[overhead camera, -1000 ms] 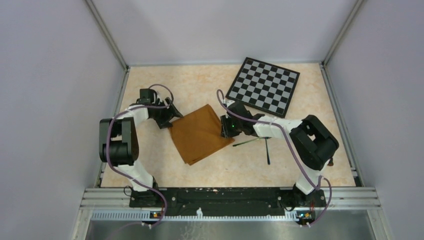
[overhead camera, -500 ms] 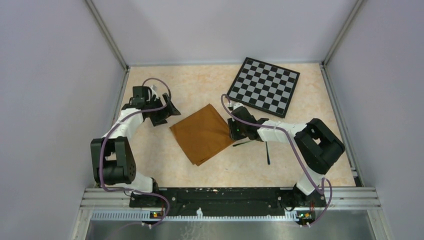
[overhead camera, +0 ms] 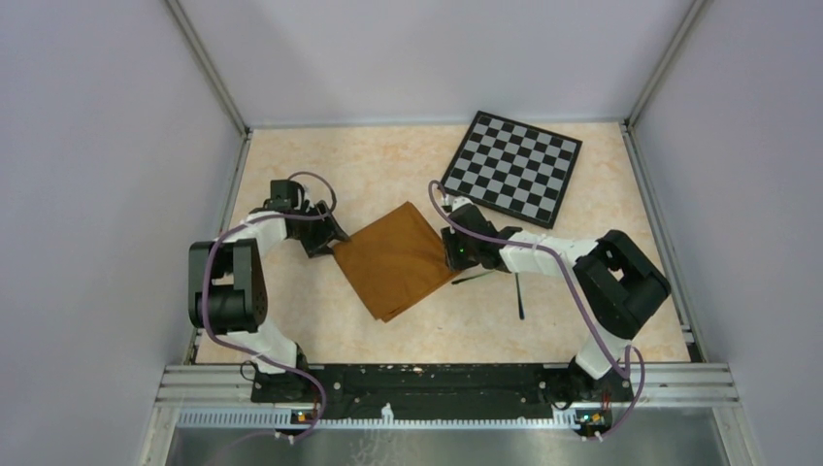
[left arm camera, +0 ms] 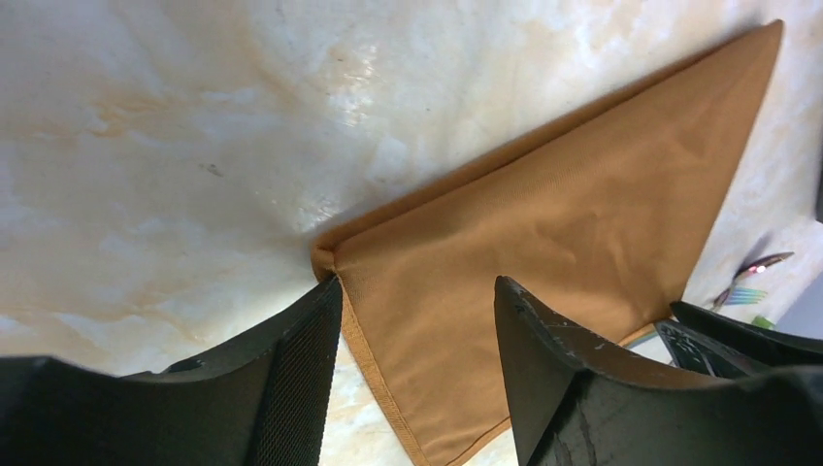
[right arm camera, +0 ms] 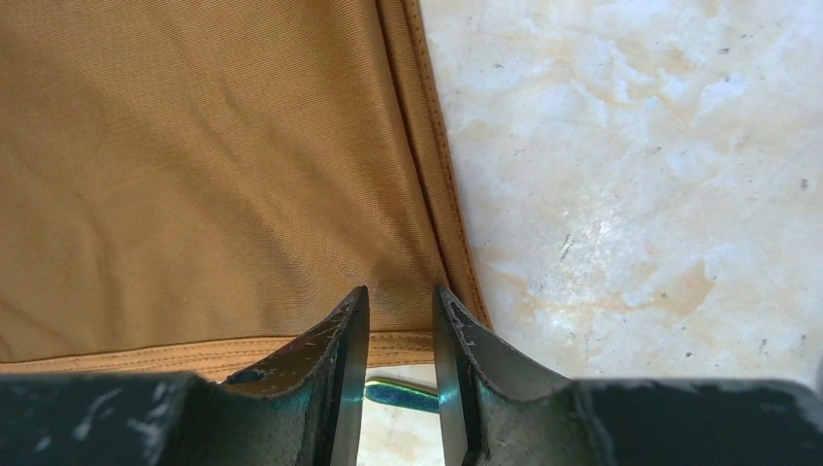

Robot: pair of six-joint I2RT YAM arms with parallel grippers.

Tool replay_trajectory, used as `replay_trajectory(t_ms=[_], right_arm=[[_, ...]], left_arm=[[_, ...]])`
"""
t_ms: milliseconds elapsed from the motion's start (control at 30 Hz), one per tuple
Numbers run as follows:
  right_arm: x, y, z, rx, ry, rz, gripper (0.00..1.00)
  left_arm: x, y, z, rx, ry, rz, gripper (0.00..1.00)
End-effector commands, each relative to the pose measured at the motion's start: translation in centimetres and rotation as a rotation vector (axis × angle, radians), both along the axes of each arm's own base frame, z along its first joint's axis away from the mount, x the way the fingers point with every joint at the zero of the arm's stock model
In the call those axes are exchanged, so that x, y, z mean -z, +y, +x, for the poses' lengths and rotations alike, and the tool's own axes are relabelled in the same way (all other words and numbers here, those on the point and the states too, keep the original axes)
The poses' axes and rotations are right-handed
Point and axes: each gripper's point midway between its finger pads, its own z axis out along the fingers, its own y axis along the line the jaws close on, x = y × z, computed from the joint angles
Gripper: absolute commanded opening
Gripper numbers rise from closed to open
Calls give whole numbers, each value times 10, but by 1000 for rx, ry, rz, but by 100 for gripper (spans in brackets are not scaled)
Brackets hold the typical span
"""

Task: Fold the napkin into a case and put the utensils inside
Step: Move the lower triangle-folded napkin to the center of the board.

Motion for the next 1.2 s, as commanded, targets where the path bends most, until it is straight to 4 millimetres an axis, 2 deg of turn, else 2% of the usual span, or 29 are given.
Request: replay_trajectory(t_ms=[0,133,300,467,600,667,700,833,967,1067,1167], right_arm=[[-11,-3,14,14,-81,-30,30],[3,-9,14,22,-72,-68,30],[0,-9,15,23,-80,-67,30],[-16,-6,18,10,-102,-72,31],[-52,4,19,-59,-212,-78,51],[-73,16,12,-123,-291,-105,75],[-83,25,6,-158,-319,-112,78],[-95,82,-41,-335,-322,-63,80],[-88,146,-93,-490,-205,63,80],[-79,172,-105,-510,-172,19,77],[-64,190,-113,-521,-122,-20,70]], left_arm=[[15,13,9,-59,8,60,63],[29,15,7,-69,47,78,63],[22,18,12,-66,25,100,63],[-5,14,19,-37,-32,93,70],[-45,17,21,-11,-126,125,84],[-64,23,21,-3,-164,142,91],[-71,26,21,1,-174,138,93],[-88,45,20,-46,-210,65,95],[-82,71,20,-177,-172,-41,96],[-78,80,22,-236,-149,-154,96],[-75,86,24,-250,-149,-179,96]])
